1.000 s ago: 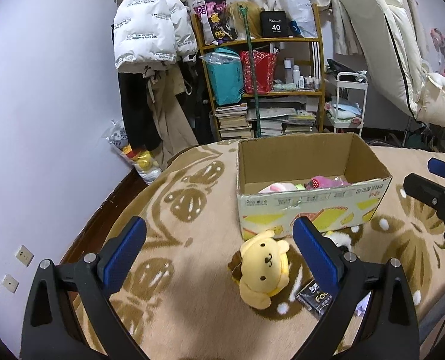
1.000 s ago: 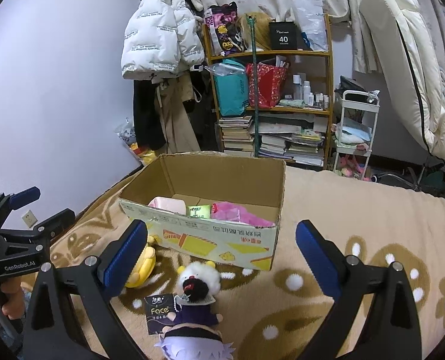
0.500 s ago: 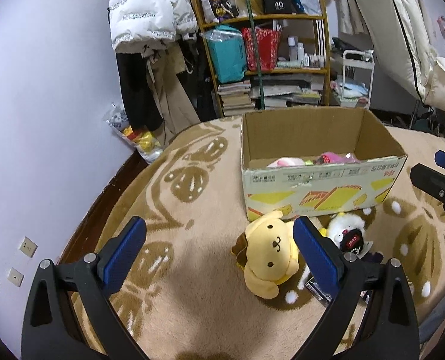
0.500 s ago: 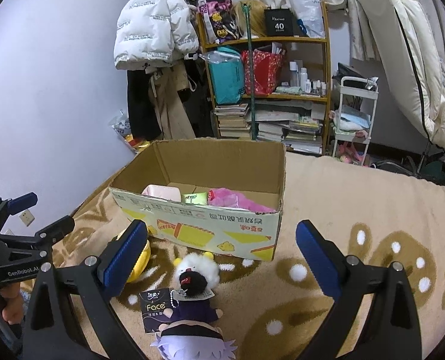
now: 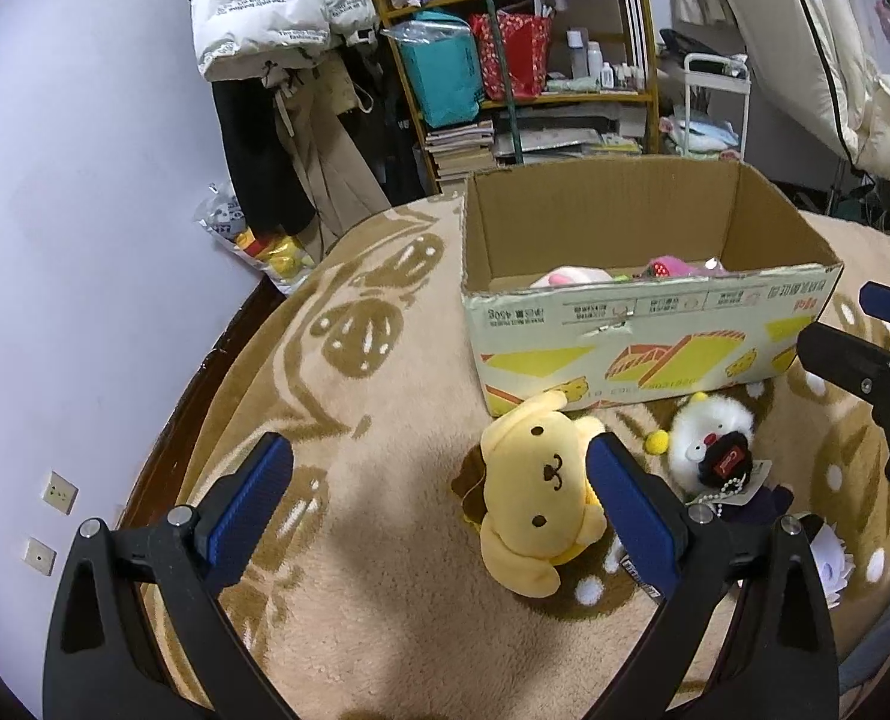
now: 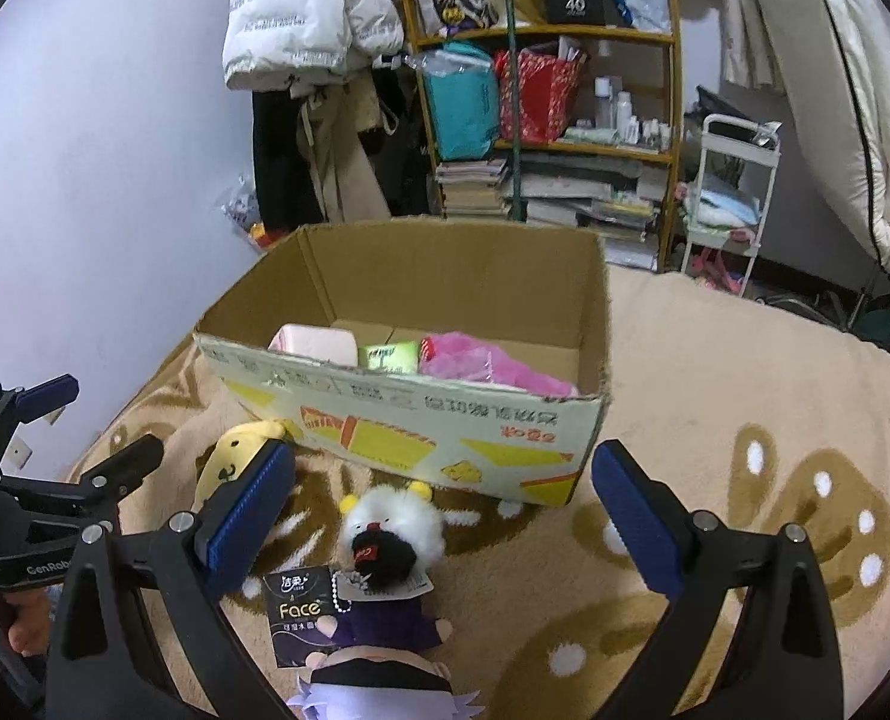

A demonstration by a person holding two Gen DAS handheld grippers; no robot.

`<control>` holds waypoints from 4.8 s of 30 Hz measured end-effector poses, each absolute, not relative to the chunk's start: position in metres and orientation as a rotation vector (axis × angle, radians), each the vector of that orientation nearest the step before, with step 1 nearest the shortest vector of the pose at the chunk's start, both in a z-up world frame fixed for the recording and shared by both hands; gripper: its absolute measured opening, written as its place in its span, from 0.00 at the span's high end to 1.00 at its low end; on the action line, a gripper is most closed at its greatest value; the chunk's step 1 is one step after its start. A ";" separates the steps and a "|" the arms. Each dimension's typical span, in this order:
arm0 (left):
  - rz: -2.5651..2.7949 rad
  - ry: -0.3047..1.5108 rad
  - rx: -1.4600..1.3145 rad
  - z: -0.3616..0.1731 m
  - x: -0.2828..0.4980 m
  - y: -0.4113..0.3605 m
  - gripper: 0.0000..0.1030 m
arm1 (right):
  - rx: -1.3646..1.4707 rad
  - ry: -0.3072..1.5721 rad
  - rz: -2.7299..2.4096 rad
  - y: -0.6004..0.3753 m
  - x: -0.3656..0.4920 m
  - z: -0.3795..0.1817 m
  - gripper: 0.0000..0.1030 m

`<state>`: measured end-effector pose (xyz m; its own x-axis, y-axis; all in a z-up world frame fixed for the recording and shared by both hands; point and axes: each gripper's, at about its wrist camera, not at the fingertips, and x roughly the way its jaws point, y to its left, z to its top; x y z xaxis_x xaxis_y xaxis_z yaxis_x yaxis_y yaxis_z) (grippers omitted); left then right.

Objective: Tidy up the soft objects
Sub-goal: 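Lower the left gripper onto the yellow plush dog while the right lowers onto the white-haired doll, then close the left gripper on the yellow dog while the right closes on the doll, lift both, then carry the yellow dog and white-haired doll over the box and open both grippers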

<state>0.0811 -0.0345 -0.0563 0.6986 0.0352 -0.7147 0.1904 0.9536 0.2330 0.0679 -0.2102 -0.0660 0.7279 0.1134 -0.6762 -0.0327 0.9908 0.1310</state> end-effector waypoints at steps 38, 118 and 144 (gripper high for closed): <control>-0.146 1.018 0.390 -0.123 0.112 -0.061 0.05 | 0.104 1.066 0.105 -0.199 0.110 -0.142 0.09; -0.158 0.530 0.223 -0.001 0.066 -0.041 0.28 | 0.068 0.602 0.089 -0.219 0.056 -0.008 0.66; -0.225 0.508 0.288 0.005 0.143 -0.079 0.28 | 0.123 0.560 0.067 -0.253 0.124 0.003 0.65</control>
